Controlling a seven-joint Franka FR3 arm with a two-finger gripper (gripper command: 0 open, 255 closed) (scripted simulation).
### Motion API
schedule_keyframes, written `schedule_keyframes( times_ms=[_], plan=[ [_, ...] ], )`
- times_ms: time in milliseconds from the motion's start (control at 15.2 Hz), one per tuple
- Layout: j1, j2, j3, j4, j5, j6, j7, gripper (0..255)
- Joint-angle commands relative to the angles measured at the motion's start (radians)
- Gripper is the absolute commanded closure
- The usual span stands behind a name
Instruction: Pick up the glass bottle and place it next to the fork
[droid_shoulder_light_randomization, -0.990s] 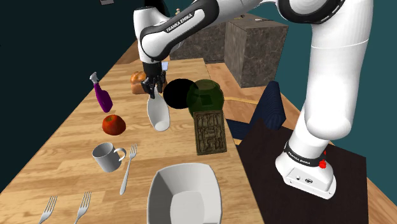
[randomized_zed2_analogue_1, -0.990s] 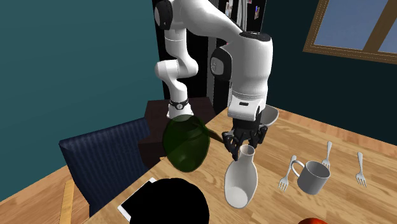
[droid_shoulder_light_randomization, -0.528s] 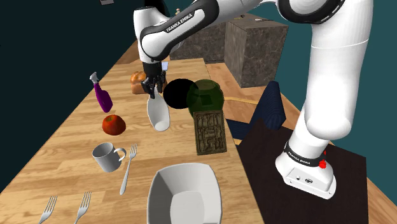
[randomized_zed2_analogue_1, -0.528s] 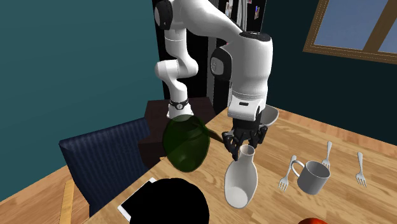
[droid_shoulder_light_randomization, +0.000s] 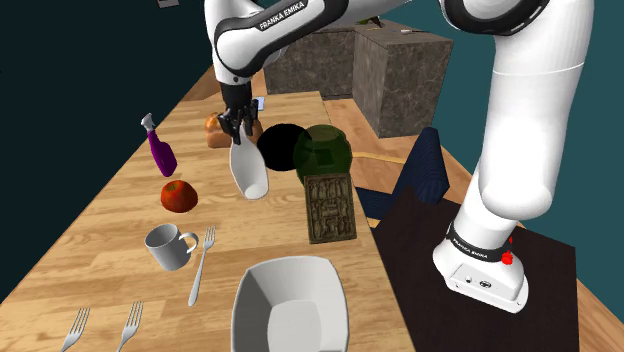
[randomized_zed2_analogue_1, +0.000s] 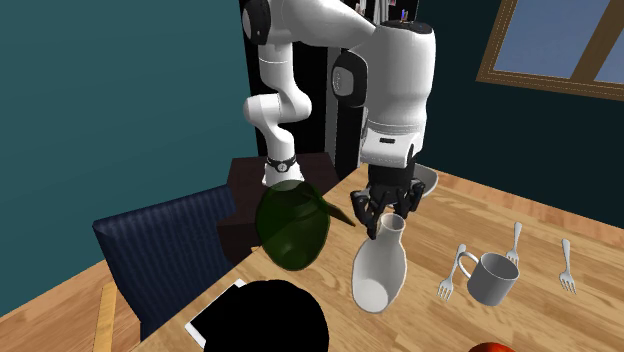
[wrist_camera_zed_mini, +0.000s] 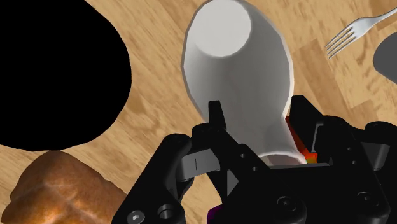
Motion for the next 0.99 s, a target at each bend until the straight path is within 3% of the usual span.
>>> schedule_keyframes(
  times_ms=[0, 528, 924],
  plan=[
    [0.0, -0.005, 0.0, 0.02, 0.002, -0.025, -0.002, 255],
    [0.0, -0.019, 0.002, 0.099, 0.007, -0.118, -0.006, 255],
    [0.083, -0.017, 0.05, 0.1, -0.021, -0.122, 0.132, 255]
  ],
)
